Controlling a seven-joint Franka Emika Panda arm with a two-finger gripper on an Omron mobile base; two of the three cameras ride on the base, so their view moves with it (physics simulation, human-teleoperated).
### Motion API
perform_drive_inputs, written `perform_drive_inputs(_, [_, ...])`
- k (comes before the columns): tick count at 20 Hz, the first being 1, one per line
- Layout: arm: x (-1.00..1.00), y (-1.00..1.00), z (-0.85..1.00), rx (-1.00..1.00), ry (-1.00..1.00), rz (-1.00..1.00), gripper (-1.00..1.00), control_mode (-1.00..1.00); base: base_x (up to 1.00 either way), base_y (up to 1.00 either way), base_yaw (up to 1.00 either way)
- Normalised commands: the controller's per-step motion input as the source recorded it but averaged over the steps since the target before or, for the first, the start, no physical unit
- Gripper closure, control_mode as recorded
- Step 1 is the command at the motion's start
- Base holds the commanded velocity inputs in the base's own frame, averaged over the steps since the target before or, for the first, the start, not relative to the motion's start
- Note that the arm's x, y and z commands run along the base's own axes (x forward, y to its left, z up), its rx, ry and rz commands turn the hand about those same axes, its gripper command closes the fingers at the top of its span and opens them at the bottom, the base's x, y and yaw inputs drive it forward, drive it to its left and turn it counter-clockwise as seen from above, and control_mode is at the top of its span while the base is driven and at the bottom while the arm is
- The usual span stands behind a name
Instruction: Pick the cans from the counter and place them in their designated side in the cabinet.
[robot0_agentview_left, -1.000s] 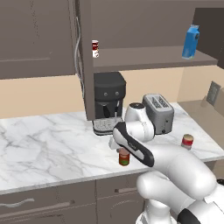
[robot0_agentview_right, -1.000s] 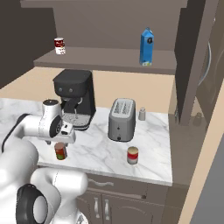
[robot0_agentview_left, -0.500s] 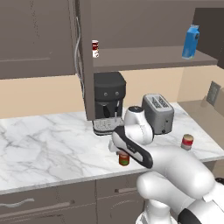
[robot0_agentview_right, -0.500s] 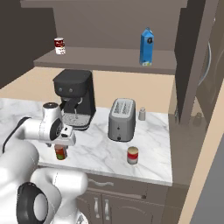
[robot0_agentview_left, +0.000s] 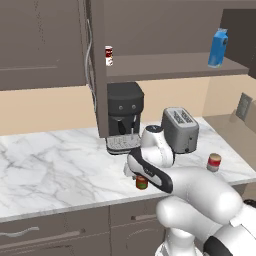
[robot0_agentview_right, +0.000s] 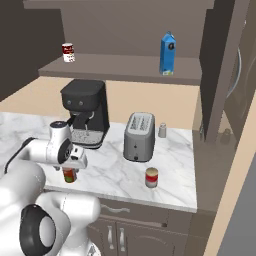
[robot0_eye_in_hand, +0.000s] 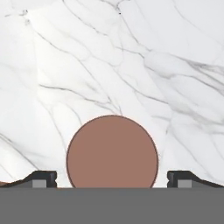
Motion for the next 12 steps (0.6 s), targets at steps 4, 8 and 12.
perform_drive_inputs(4, [0.12,0.01,-0.13,-0.01,0.0,0.0,-1.0,-1.0,0.0,0.0,0.0])
perform_drive_inputs(8, [0.19,0.03,-0.09,-0.02,0.0,0.0,-1.0,-1.0,0.0,0.0,0.0])
perform_drive_inputs(12, [0.19,0.03,-0.11,-0.02,0.01,0.0,-1.0,-1.0,0.0,0.0,0.0])
